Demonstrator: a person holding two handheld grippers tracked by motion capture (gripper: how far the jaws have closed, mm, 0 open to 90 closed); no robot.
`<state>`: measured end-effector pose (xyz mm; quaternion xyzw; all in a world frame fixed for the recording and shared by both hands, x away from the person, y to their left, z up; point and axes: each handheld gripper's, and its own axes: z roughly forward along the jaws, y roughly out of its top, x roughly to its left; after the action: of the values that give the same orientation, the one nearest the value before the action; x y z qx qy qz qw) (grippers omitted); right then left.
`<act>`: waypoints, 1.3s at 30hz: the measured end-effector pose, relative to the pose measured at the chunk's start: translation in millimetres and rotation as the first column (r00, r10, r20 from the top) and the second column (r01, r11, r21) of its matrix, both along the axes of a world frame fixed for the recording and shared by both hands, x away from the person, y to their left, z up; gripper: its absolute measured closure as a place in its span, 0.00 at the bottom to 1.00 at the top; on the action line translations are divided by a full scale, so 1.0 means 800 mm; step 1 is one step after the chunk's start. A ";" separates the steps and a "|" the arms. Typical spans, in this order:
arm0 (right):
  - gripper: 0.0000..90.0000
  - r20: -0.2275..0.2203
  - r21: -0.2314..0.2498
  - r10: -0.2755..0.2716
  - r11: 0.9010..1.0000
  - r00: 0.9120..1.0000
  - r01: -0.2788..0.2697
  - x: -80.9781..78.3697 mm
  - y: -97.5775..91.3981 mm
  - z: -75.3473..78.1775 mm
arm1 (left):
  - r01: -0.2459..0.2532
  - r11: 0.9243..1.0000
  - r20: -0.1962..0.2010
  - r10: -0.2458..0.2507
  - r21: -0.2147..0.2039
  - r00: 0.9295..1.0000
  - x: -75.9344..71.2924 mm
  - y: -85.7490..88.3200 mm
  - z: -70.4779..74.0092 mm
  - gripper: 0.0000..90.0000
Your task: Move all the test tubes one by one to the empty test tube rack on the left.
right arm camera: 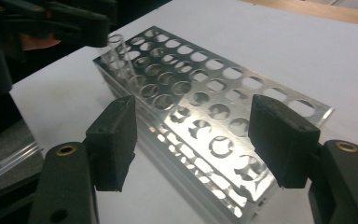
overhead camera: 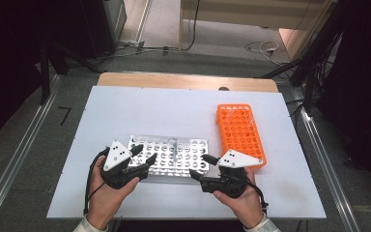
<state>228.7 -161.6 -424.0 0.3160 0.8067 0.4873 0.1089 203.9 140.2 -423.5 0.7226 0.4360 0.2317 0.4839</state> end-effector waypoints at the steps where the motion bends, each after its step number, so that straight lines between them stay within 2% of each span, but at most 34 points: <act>1: 0.35 0.002 -0.002 -0.006 1.000 1.000 0.006 0.002 -0.002 0.000 | 0.003 1.000 -0.004 -0.003 -0.008 1.000 0.000 -0.001 0.000 0.43; 5: 0.34 0.014 -0.005 -0.058 0.998 0.998 0.058 0.013 -0.017 0.001 | 0.005 0.999 -0.004 -0.005 -0.051 1.000 0.000 -0.005 0.001 0.28; 8: 0.33 0.022 -0.009 -0.096 0.995 0.995 0.096 0.021 -0.030 0.002 | 0.010 0.997 -0.007 -0.011 -0.070 1.000 0.000 -0.005 0.002 0.23; 14: 0.30 0.046 -0.014 -0.200 0.980 0.979 0.201 0.043 -0.062 0.003 | 0.017 0.996 -0.017 -0.019 -0.085 1.000 0.001 -0.005 0.003 0.17; 21: 0.26 0.060 -0.016 -0.316 0.948 0.947 0.317 0.072 -0.100 -0.002 | 0.024 0.995 -0.025 -0.027 -0.092 0.999 0.002 -0.008 0.002 0.13; 24: 0.26 0.071 -0.028 -0.366 0.929 0.928 0.369 0.085 -0.116 -0.005 | 0.023 0.995 -0.028 -0.026 -0.093 0.999 0.002 -0.009 0.001 0.13; 29: 0.27 0.094 -0.056 -0.414 0.906 0.905 0.420 0.108 -0.133 -0.013 | 0.029 0.995 -0.030 -0.032 -0.095 0.999 0.002 -0.010 0.001 0.13; 34: 0.31 0.093 -0.078 -0.432 0.895 0.897 0.439 0.130 -0.145 -0.023 | 0.033 0.994 -0.035 -0.037 -0.100 0.999 0.002 -0.011 0.002 0.13; 39: 0.39 0.092 -0.089 -0.424 0.898 0.901 0.431 0.149 -0.147 -0.028 | 0.040 0.994 -0.039 -0.044 -0.104 0.998 0.002 -0.012 0.002 0.13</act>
<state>348.1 -279.0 -446.6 0.4618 0.7382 0.4184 0.2584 205.6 130.5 -422.2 0.7103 0.4418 0.1836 0.5163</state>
